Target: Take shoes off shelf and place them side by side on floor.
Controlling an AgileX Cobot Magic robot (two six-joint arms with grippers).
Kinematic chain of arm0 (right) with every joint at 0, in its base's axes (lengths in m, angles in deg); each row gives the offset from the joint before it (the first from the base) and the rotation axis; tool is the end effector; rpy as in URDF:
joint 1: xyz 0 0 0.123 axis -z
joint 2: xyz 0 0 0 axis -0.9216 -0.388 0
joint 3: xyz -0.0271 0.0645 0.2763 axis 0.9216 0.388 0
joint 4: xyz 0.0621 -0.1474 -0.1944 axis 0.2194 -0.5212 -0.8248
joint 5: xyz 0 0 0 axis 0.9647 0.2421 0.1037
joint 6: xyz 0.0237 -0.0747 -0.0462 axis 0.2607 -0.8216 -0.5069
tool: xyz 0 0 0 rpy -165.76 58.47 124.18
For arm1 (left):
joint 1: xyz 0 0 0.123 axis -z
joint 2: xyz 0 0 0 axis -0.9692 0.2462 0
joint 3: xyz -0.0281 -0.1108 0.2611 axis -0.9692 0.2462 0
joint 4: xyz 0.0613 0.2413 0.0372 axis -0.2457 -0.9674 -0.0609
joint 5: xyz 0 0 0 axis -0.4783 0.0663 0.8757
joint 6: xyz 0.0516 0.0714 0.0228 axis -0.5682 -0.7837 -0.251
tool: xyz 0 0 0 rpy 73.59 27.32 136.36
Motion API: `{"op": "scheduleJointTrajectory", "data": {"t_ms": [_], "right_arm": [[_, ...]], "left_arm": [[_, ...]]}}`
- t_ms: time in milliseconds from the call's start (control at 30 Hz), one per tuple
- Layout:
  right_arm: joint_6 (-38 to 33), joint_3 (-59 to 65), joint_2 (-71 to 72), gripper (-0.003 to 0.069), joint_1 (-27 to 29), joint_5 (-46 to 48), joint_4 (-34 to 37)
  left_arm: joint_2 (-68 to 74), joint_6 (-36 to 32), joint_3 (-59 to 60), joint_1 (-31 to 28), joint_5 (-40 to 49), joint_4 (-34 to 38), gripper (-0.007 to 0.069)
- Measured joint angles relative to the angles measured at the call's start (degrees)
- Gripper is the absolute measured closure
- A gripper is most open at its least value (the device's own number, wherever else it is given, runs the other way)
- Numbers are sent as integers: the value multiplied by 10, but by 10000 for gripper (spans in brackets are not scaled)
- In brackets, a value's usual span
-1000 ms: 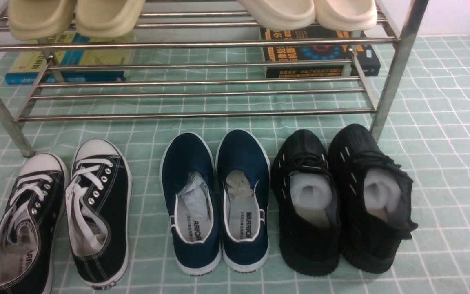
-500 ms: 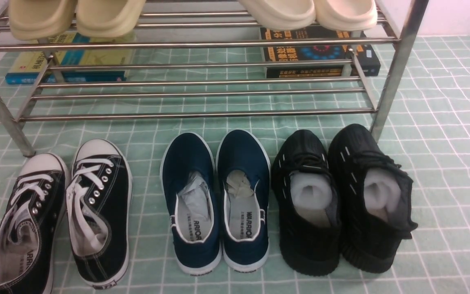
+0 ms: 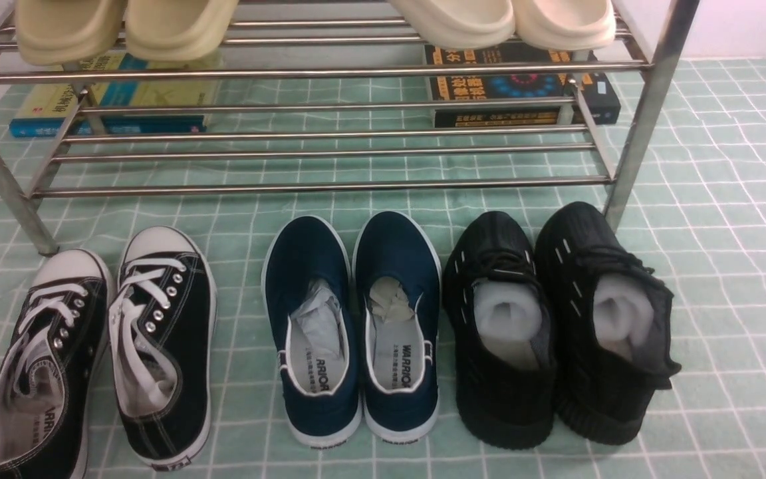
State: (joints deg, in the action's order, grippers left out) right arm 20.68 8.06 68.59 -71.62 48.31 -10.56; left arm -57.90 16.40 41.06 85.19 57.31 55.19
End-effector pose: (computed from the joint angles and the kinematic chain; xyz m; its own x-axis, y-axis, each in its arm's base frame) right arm 0.0515 0.0041 0.1742 -0.3133 0.0664 -0.9473 -0.0495 0.9951 0.0861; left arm 0.0346 -0.0004 0.2525 -0.2377 -0.2113 -0.9481 0.0500 0.9721 -0.2292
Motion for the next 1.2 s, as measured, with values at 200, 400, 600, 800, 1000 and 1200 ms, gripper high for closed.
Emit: {"op": "scheduleJointTrajectory", "data": {"t_ms": [200, 400, 600, 800, 1000, 1200], "right_arm": [[0, 0, 0, 420, 0, 0, 0], [0, 0, 0, 420, 0, -1, 0], [0, 0, 0, 420, 0, -1, 0], [0, 0, 0, 420, 0, -1, 0], [0, 0, 0, 420, 0, -1, 0], [0, 0, 0, 419, 0, -1, 0]], "left_arm": [[0, 0, 103, -6, -118, 8, 603], [-8, -20, 175, -57, -152, 16, 593], [-13, -81, 175, -90, -144, 19, 589], [-13, -108, 173, -91, -130, 24, 585], [-13, -110, 173, -91, -130, 24, 581], [-13, -107, 173, -91, -129, 18, 573]]}}
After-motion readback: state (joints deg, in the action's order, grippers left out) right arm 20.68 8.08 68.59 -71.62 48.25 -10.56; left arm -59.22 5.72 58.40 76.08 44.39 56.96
